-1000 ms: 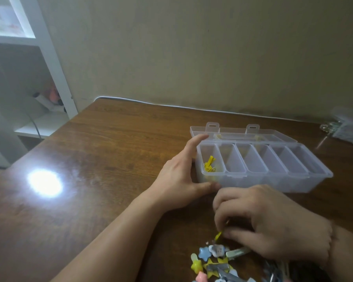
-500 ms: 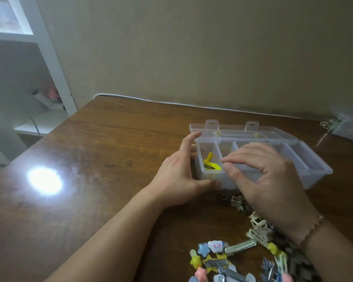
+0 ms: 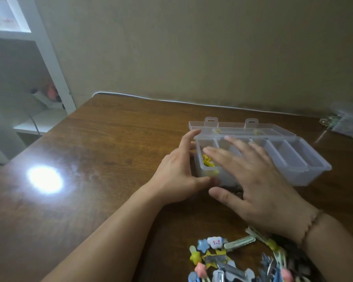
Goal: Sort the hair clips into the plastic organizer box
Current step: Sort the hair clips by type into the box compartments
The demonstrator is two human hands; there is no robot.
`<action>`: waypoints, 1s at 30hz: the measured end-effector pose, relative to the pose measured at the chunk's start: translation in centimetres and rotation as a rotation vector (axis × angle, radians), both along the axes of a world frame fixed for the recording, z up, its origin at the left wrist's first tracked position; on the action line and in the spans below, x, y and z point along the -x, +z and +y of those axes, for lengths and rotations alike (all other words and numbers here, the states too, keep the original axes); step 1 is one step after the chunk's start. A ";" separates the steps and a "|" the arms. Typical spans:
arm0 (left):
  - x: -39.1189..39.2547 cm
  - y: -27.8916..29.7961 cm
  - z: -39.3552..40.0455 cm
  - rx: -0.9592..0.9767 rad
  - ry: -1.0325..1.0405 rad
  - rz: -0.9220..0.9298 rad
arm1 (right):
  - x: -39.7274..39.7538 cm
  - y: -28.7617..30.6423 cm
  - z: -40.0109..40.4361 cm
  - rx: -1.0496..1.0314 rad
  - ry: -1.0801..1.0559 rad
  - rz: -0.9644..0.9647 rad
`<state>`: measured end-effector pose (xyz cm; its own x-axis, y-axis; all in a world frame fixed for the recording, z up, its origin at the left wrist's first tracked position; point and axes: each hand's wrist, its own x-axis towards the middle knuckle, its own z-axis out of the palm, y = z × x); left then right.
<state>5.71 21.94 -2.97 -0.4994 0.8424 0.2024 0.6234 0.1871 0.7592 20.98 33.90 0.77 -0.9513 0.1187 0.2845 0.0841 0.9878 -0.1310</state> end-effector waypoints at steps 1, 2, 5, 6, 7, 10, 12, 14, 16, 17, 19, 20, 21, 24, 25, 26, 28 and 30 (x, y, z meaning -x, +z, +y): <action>0.0 0.0 0.0 0.000 -0.001 0.001 | 0.0 0.1 -0.1 0.057 -0.002 0.040; 0.1 0.0 0.0 0.003 0.000 0.001 | 0.0 0.4 -0.2 0.105 -0.004 0.090; 0.1 0.0 0.1 0.019 0.001 -0.002 | 0.0 0.9 -0.5 0.049 -0.020 0.072; 0.0 0.0 0.1 0.023 0.001 -0.002 | 0.0 0.9 -0.5 0.015 -0.035 0.005; 0.0 0.1 0.1 0.026 0.002 -0.003 | 0.0 0.8 -0.6 -0.020 -0.060 -0.064; -0.1 0.1 0.0 0.015 0.002 -0.016 | 0.0 0.8 -0.5 -0.034 -0.085 -0.022; -0.1 0.1 -0.1 0.013 0.004 -0.025 | -0.4 1.3 -0.8 -0.004 0.034 0.187; -0.2 0.2 -0.1 0.013 0.011 -0.029 | -1.0 1.8 -0.8 0.097 0.269 0.244; -0.3 0.3 -0.1 0.016 0.014 -0.031 | -1.6 2.5 -1.4 0.228 0.408 0.026; -0.3 0.4 -0.1 0.021 0.011 -0.034 | -1.8 2.6 -1.7 0.275 0.438 -0.111; -0.3 0.4 0.0 0.029 0.007 -0.038 | -1.6 2.5 -2.2 0.281 0.460 -0.312; -0.3 0.4 0.0 0.031 0.008 -0.035 | -1.4 2.3 -2.3 0.239 0.464 -0.359; -0.3 0.4 0.0 0.033 0.010 -0.033 | -1.3 2.1 -2.4 0.194 0.466 -0.379; -0.3 0.4 0.0 0.034 0.013 -0.026 | -1.2 1.9 -2.5 0.130 0.465 -0.376; -0.3 0.4 0.0 0.035 0.014 -0.021 | -1.3 1.9 -2.5 0.123 0.463 -0.374; -0.3 0.4 0.0 0.036 0.015 -0.018 | -1.4 1.9 -2.4 0.117 0.460 -0.369; -0.3 0.5 0.0 0.036 0.015 -0.017 | -1.5 1.7 -2.5 0.101 0.447 -0.346; -0.3 0.5 0.0 0.035 0.012 -0.016 | -1.5 1.5 -2.4 0.094 0.437 -0.317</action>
